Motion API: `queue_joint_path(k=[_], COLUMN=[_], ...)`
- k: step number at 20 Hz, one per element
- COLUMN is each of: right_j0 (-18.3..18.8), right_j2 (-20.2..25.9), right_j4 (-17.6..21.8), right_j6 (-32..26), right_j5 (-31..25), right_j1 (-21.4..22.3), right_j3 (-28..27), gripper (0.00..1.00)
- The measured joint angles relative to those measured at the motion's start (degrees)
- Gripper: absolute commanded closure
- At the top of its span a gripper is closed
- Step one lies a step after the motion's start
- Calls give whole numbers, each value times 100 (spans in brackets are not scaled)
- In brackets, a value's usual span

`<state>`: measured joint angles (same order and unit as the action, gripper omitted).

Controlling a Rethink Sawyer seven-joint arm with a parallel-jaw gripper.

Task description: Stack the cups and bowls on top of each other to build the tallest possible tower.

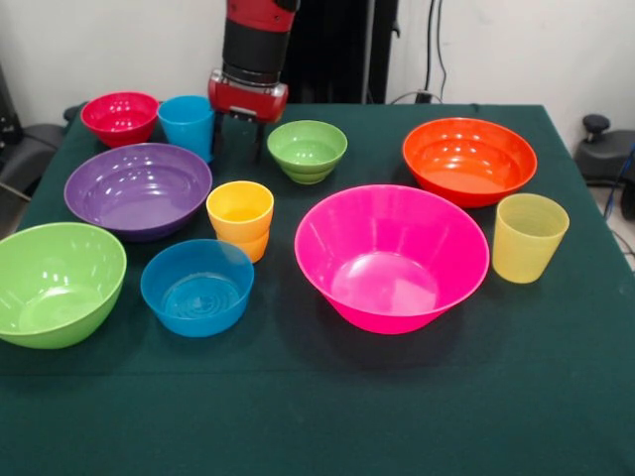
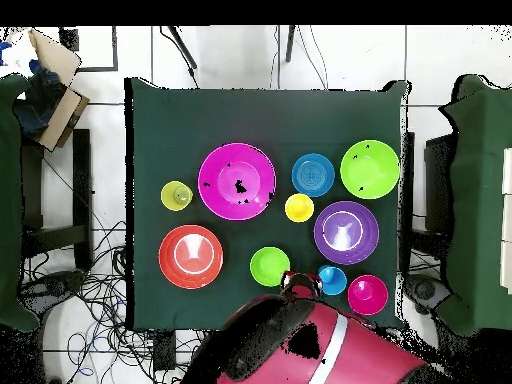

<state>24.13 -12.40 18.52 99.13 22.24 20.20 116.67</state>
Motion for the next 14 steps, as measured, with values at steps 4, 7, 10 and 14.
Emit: queue_joint_path(k=[4, 7, 10, 14], right_j0=[-5, -38, -82, -120], right_j2=[-84, -171, -228, -231], right_j4=[37, 37, 37, 37], right_j6=[0, 0, 0, 0], right_j5=[1, 1, 1, 1], right_j1=[-97, -112, -86, -22], right_j3=[41, 86, 131, 187], gripper=[0, 0, 0, 0])
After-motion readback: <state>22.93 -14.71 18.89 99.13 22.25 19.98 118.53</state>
